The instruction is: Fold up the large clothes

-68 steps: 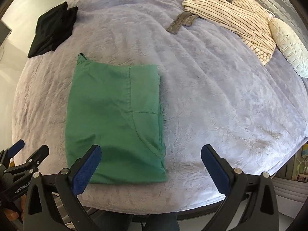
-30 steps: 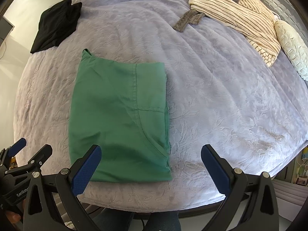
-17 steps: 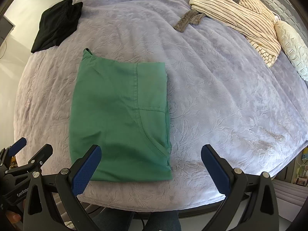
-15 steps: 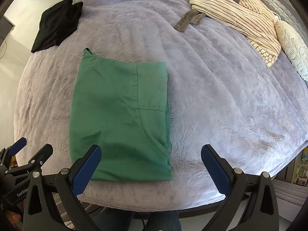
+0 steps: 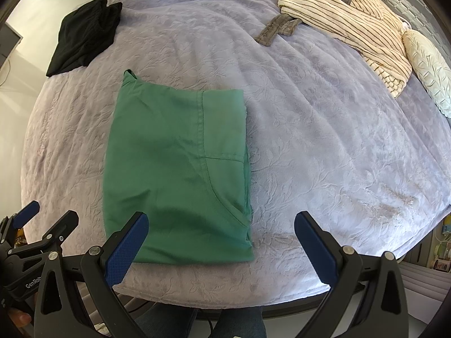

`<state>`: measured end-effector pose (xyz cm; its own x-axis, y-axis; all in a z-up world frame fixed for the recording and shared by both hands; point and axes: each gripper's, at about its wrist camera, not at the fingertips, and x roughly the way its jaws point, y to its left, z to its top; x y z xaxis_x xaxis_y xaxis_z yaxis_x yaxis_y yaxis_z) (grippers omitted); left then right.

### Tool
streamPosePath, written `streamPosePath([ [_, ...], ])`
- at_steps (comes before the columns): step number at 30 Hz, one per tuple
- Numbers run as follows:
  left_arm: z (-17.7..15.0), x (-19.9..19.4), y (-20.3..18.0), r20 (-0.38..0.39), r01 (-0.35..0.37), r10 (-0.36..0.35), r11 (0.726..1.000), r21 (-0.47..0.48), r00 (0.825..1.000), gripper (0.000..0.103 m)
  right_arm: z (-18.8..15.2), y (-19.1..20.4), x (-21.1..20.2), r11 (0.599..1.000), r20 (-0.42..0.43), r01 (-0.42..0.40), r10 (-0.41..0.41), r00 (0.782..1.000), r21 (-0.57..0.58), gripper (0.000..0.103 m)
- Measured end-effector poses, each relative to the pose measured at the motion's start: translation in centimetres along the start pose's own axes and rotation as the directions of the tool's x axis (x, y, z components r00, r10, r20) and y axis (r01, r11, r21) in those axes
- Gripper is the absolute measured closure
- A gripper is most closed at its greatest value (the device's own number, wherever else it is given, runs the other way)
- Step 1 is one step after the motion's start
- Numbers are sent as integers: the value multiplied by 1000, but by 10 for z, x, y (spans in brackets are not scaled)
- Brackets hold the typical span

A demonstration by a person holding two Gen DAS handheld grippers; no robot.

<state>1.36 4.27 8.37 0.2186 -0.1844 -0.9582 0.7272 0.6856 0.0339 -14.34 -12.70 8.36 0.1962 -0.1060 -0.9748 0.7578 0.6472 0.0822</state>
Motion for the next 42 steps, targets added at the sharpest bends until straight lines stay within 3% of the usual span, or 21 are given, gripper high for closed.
streamPosePath([
  [42,0,-2,3,2,8,-8,1000,-2,1000,0,-7,7,3,1000,-13,-5,5,1000,1,0],
])
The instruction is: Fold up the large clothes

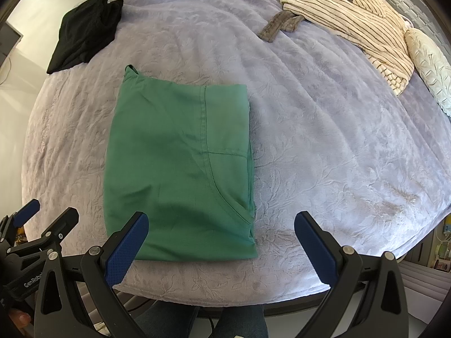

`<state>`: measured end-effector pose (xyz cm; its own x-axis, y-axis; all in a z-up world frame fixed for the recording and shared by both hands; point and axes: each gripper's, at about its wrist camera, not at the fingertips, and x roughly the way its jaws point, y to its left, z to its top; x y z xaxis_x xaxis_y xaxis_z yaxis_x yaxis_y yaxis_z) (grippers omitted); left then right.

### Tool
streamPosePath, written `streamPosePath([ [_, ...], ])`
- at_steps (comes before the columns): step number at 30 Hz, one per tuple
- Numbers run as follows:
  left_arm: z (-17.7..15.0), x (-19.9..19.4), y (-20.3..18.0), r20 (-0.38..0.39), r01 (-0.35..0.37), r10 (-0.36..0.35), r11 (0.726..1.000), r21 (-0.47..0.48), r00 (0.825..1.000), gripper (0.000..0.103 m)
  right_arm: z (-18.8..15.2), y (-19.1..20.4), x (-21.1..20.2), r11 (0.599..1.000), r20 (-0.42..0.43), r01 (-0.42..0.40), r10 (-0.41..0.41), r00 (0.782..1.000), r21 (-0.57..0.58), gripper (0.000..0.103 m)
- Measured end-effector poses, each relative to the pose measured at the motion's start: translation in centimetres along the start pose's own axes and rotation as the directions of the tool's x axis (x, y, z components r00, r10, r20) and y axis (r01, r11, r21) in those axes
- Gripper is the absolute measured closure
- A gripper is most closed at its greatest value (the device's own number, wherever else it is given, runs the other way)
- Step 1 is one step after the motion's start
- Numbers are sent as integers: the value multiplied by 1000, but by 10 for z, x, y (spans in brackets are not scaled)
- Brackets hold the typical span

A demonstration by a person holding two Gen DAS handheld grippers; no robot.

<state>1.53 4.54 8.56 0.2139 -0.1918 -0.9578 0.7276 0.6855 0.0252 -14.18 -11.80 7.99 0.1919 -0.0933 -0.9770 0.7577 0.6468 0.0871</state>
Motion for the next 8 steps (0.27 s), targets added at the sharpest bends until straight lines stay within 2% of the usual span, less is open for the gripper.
streamPosePath([
  [8,0,1,-2,-8,5,-5,1000,0,1000,0,4,-3,1,1000,-6,-2,2,1000,-2,0],
])
